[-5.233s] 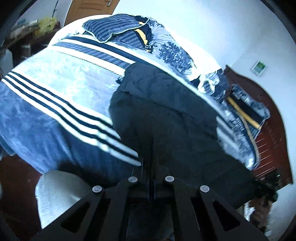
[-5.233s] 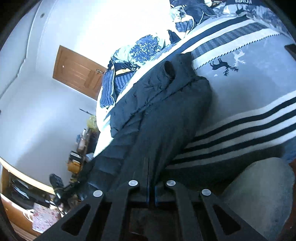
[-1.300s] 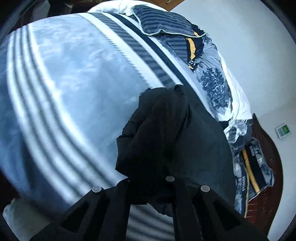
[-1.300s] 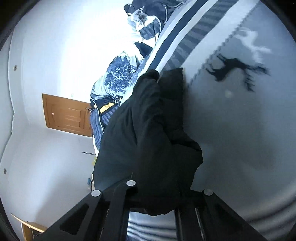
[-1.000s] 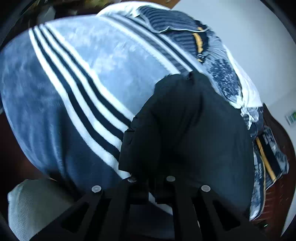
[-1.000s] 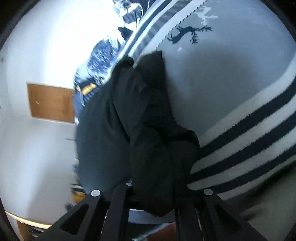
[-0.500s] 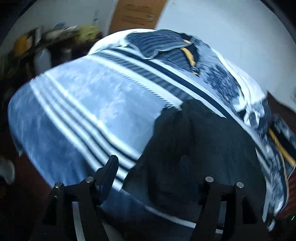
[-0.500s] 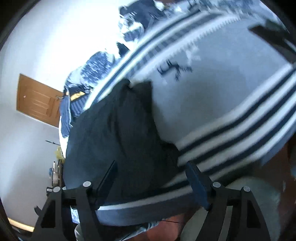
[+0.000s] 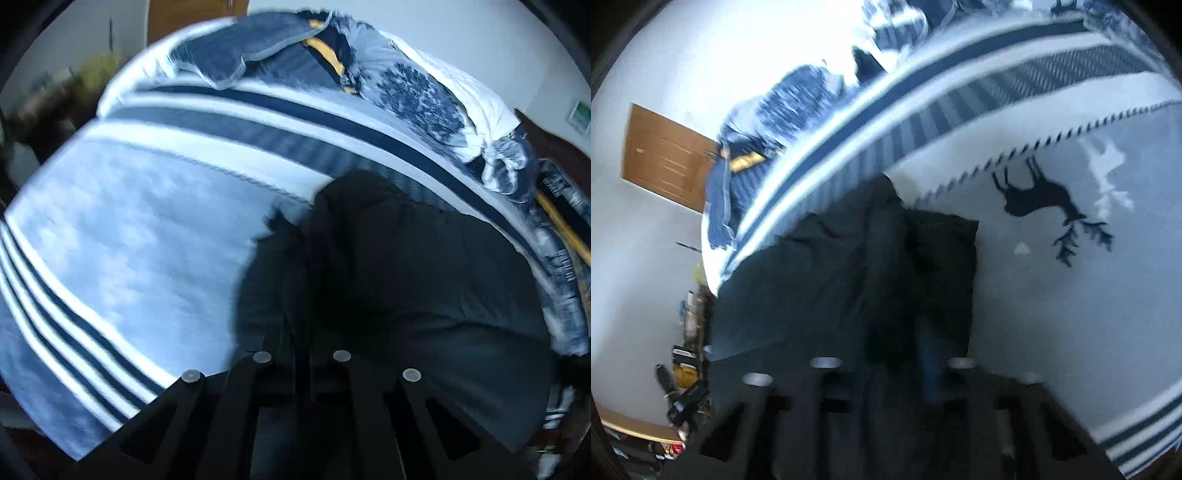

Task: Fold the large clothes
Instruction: 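Carry the held hem with both grippers over onto the jacket body, then lower the folded hem and open both grippers to release it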

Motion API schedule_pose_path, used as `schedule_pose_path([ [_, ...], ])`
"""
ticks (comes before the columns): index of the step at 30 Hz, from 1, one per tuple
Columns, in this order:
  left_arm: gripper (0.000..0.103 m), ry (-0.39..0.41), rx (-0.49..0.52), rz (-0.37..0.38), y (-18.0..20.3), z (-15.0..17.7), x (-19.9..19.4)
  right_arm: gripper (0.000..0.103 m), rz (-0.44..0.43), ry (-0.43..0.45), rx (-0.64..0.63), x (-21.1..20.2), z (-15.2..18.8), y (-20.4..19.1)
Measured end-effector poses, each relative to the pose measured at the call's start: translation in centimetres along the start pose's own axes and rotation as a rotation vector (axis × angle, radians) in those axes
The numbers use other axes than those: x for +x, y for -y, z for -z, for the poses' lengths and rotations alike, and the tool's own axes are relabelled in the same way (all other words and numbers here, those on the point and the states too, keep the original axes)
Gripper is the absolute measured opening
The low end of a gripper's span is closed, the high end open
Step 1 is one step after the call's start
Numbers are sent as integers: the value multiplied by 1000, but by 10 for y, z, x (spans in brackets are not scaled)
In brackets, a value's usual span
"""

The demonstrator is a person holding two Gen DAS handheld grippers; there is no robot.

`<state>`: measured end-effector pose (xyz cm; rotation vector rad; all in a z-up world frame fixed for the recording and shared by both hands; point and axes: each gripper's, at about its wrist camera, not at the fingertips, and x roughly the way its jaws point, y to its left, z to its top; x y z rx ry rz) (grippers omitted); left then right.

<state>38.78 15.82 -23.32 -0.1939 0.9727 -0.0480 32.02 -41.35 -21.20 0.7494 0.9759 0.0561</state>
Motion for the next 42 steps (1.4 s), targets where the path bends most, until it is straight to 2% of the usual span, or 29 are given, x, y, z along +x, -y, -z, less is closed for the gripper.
schedule_pose_path([
  [3,6,-19,23,-71,-5,7,12,3,50,47,-121,-10,-3,-28],
  [5,10,-4,44,-94,-1,6,14,3,100,32,-146,3,-4,-35],
  [8,15,31,45,-90,3,-9,-1,3,208,-1,-115,23,-4,-23],
  [9,26,61,36,-83,1,-16,-12,4,199,18,-99,18,-2,-21],
  [10,46,83,31,-80,0,-21,-20,4,177,37,-80,11,-1,-20],
  [12,71,154,14,-77,-4,-34,-33,7,125,50,-57,-2,-1,-22],
  [13,74,178,12,-83,-4,-44,-35,19,102,61,-61,-6,-4,-25],
  [14,74,160,21,-85,-1,-52,-31,30,90,69,-72,-9,-7,-29],
  [15,74,114,38,-76,4,-64,-23,65,93,79,-98,-9,-13,-37],
  [16,74,83,44,-66,8,-73,-15,81,105,104,-123,-10,-19,-43],
  [19,74,-14,47,-58,19,-94,18,81,92,94,-164,7,-37,-54],
  [21,74,-79,15,-62,18,-103,48,81,68,14,-146,35,-55,-56],
  [22,68,-100,-2,-55,18,-104,56,78,95,-9,-138,48,-62,-55],
  [23,60,-125,-30,-33,14,-103,66,75,124,-36,-134,61,-66,-53],
  [24,34,-139,-50,-11,11,-103,72,61,143,-56,-132,70,-69,-51],
  [25,6,-154,-74,33,10,-103,76,38,170,-83,-124,79,-72,-47],
  [26,1,-136,-80,47,9,-102,75,30,183,-108,-107,85,-74,-42],
  [27,1,-89,-72,48,10,-102,68,17,165,-99,-96,83,-76,-41],
  [28,1,-9,-29,13,14,-103,58,5,155,-70,-104,76,-77,-43],
  [29,0,21,5,-29,18,-104,56,5,171,-5,-140,62,-78,-50],
  [31,0,18,28,-101,20,-107,66,2,213,47,-165,54,-80,-55],
  [33,0,-26,21,-191,18,-108,84,1,282,28,-165,70,-84,-52],
  [34,0,-55,-17,-193,13,-107,90,1,325,2,-166,83,-84,-48],
  [36,0,-40,-71,-138,5,-106,82,1,350,-28,-162,96,-82,-44],
  [38,0,54,-71,-127,4,-101,52,2,305,7,-126,83,-79,-45],
  [39,1,100,-38,-150,8,-97,35,2,325,50,-106,68,-75,-47],
  [40,10,136,-3,-180,14,-92,18,3,341,79,-94,57,-72,-47],
  [41,21,161,12,-196,20,-87,5,4,321,141,-81,35,-62,-53],
  [42,51,186,21,-202,27,-81,-8,10,285,165,-77,24,-56,-58],
])
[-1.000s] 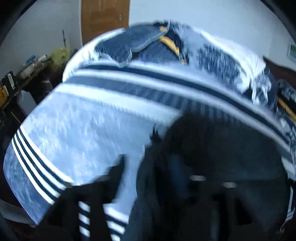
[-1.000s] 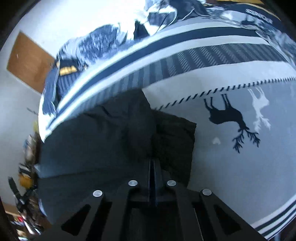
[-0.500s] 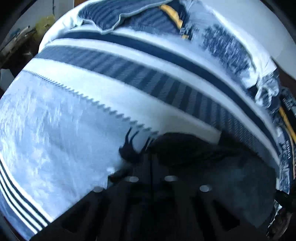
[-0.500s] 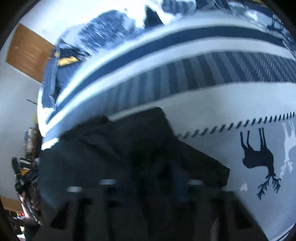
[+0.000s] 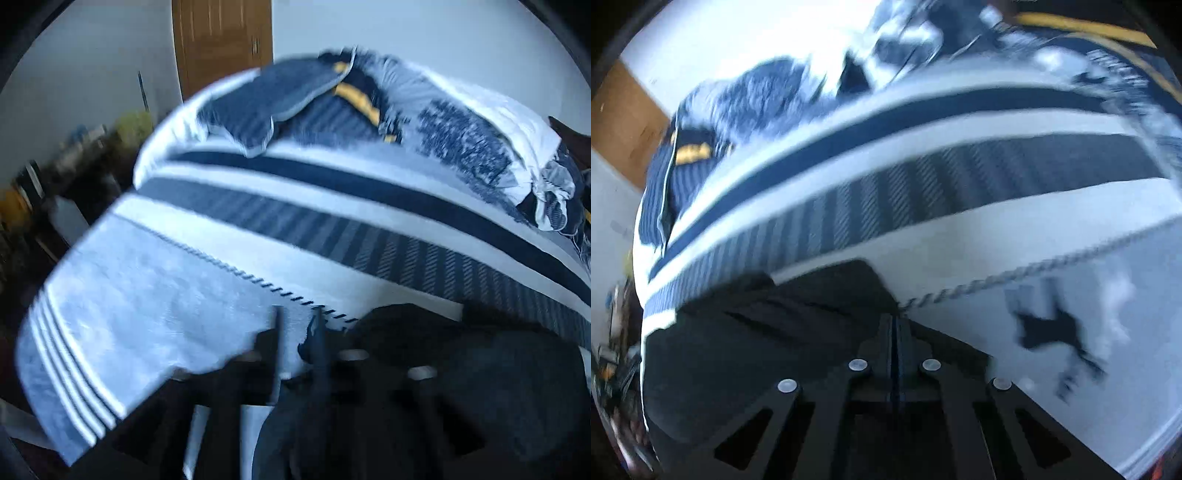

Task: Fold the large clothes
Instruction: 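Lower the folded hem and open both grippers to release it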

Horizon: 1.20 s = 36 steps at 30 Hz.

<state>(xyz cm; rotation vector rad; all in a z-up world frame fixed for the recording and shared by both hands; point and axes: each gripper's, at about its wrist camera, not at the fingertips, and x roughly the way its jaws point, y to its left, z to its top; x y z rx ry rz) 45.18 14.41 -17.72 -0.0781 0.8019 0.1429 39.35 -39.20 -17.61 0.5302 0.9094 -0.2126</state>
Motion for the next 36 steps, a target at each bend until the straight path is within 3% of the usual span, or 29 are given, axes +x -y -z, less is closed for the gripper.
schedule_pose_path([
  [1,83,24,2,10,7,3,-16,40,-77,15,11,-16,9,-9],
  [2,91,47,8,40,18,9,-32,62,-130,24,0,-25,17,-20],
  [3,92,68,22,66,30,15,-44,87,-181,52,-30,-34,25,-37],
  [5,92,48,141,86,71,29,-52,87,-238,50,-160,-42,42,-80],
  [7,92,1,244,33,101,44,-33,87,-210,28,-302,-32,61,-124],
  [10,92,-82,209,-18,103,50,11,87,-163,-69,-396,9,81,-153],
  [12,92,-88,171,-58,94,49,25,87,-90,-100,-446,38,85,-157],
  [18,94,-115,81,-14,69,38,60,86,-33,-105,-291,65,53,-97],
  [24,96,-94,37,10,58,34,77,86,71,-41,-248,72,36,-53],
  [26,96,-135,-9,48,49,32,81,86,96,-35,-215,77,34,-37],
  [28,96,-143,-15,24,42,32,68,86,153,-42,-189,73,32,-23],
  [30,96,-53,2,-1,29,36,27,85,211,-18,-176,52,36,-20],
  [33,96,74,21,9,14,54,-33,85,54,72,-173,-15,66,-21],
  [36,96,82,74,49,17,89,-73,86,-107,75,-223,-63,118,-29],
])
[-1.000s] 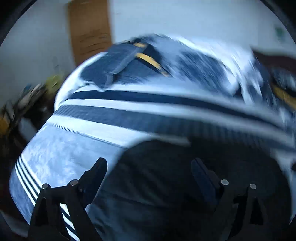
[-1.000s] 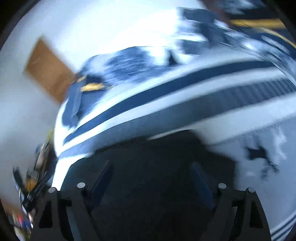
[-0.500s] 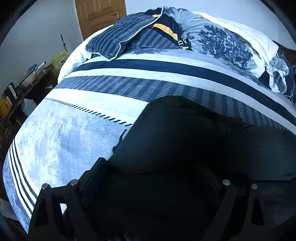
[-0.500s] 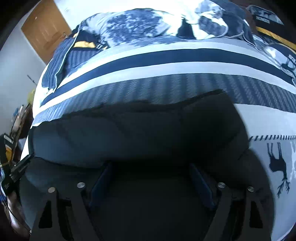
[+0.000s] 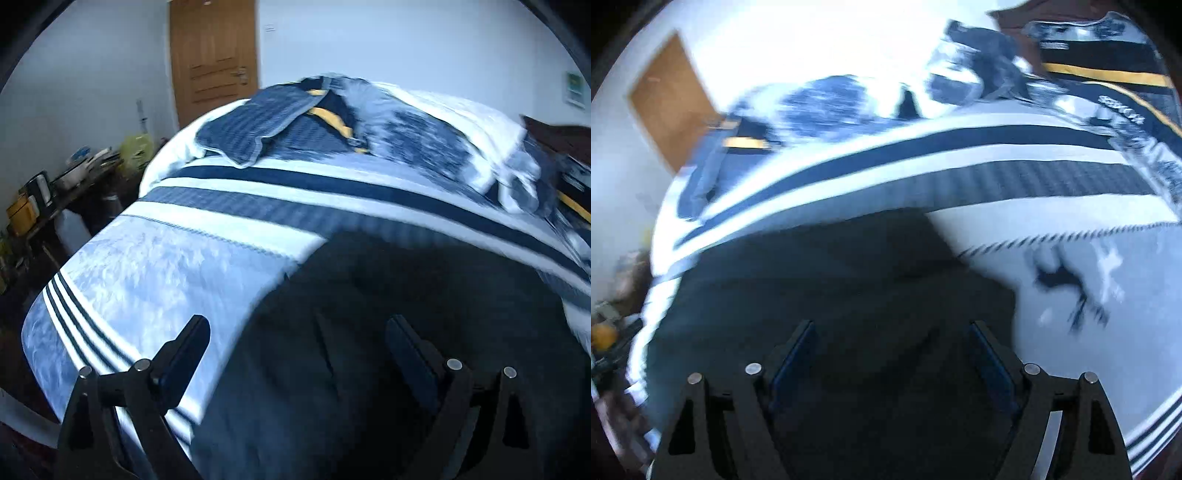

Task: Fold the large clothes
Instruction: 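Press and smooth the folded jacket bundle with both grippers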

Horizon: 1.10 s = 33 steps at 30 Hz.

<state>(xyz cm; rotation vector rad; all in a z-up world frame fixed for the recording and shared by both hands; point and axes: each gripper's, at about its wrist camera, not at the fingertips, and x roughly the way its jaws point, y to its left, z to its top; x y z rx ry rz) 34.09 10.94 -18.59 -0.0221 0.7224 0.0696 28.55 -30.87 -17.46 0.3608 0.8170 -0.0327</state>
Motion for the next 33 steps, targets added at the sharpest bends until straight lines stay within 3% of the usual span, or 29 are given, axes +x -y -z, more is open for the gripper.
schedule_pose_path([
  [3,96,-113,143,-98,10,38,8,86,19,-43,-67,-6,39,-13],
  [4,96,-149,139,-140,3,49,15,86,63,-52,-58,-2,51,-5],
  [6,96,-168,76,-157,-20,62,19,86,168,-68,-19,4,63,12],
  [9,96,-172,-156,-95,-66,64,10,86,267,-93,106,-4,71,55],
  [11,96,-136,-177,-99,-75,65,3,86,232,-104,196,-12,78,76],
  [13,96,-94,-188,-51,-76,66,-7,86,184,-78,230,-27,83,84],
  [16,96,-61,-88,-27,-62,73,-13,86,119,-55,222,-34,85,80],
  [18,96,-99,-17,-85,-56,76,0,86,140,-82,197,-34,89,74],
  [19,97,-157,-7,-125,-58,80,13,86,169,-125,181,-27,93,75],
  [22,98,-239,-67,-142,-68,81,32,85,240,-191,203,-2,92,84],
  [30,97,-262,-108,-215,-78,79,35,84,325,-213,192,0,92,84],
  [33,97,-197,-170,-197,-95,78,8,84,352,-179,187,-10,92,81],
])
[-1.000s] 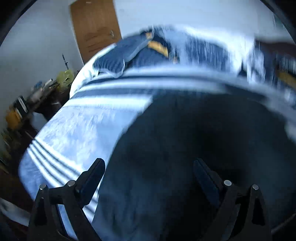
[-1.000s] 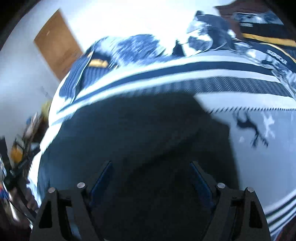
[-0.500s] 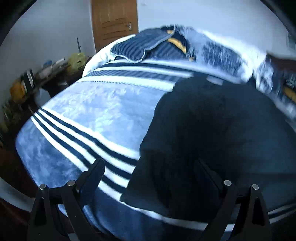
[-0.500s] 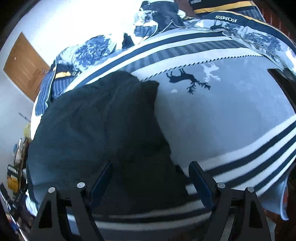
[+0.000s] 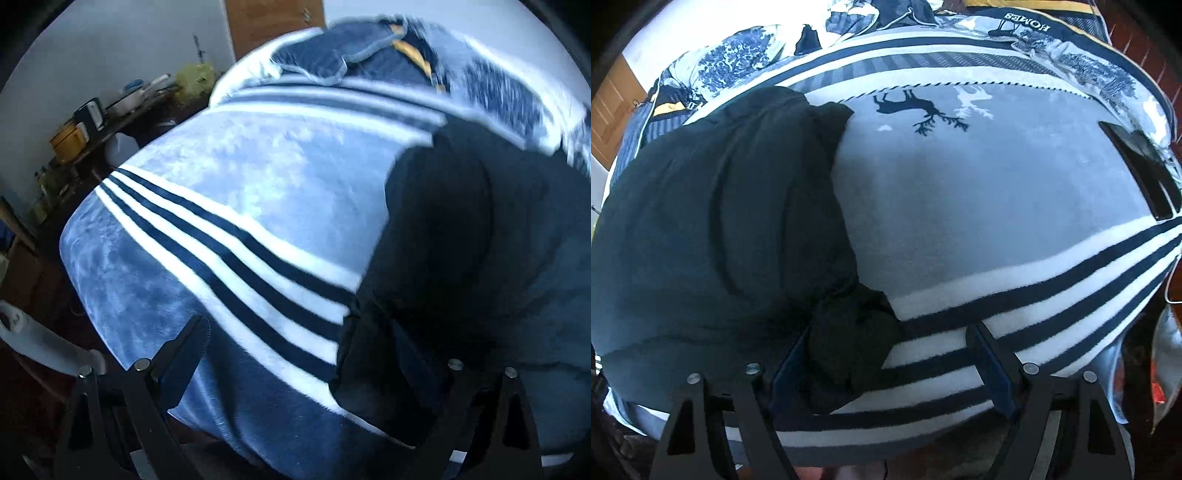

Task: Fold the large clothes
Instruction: 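Press and smooth the folded jacket bundle with both grippers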

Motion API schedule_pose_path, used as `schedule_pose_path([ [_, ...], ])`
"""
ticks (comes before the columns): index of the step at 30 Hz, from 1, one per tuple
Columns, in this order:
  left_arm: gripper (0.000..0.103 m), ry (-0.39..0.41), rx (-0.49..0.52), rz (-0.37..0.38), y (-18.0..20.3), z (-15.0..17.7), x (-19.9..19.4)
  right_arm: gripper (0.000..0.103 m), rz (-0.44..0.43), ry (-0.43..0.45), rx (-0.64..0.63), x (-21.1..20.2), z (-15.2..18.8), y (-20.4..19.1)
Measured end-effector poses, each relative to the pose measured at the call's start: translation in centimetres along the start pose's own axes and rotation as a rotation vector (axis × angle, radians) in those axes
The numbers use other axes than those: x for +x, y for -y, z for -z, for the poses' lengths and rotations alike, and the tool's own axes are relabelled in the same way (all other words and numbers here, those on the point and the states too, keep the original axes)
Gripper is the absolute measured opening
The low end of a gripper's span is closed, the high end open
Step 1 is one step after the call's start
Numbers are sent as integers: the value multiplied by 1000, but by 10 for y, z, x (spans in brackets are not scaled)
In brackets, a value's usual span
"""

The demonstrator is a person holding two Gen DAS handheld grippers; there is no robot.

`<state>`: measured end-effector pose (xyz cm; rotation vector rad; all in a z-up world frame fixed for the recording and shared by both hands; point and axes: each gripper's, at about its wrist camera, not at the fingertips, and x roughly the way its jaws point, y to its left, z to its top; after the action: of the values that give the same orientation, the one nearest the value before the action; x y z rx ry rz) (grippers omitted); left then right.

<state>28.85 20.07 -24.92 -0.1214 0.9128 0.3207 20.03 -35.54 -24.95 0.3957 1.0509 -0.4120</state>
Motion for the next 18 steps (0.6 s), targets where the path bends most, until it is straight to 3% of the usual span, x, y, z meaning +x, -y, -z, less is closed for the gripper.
schedule_pose_path([
  [3,97,104,-80,95,-19,-2,-28,85,-64,58,34,-25,7,9],
  [4,97,119,-86,106,-21,0,-33,86,-128,75,49,-33,10,13],
  [8,97,95,-52,121,-13,-2,-25,86,-192,45,49,-38,18,12],
  [14,96,33,-34,80,-5,-2,-14,82,-91,-8,77,-25,20,13],
  [16,96,59,-89,185,-13,-4,-25,82,-124,27,112,-33,20,20],
  [18,96,98,-108,247,-13,-9,-35,82,-241,89,128,-50,18,22],
])
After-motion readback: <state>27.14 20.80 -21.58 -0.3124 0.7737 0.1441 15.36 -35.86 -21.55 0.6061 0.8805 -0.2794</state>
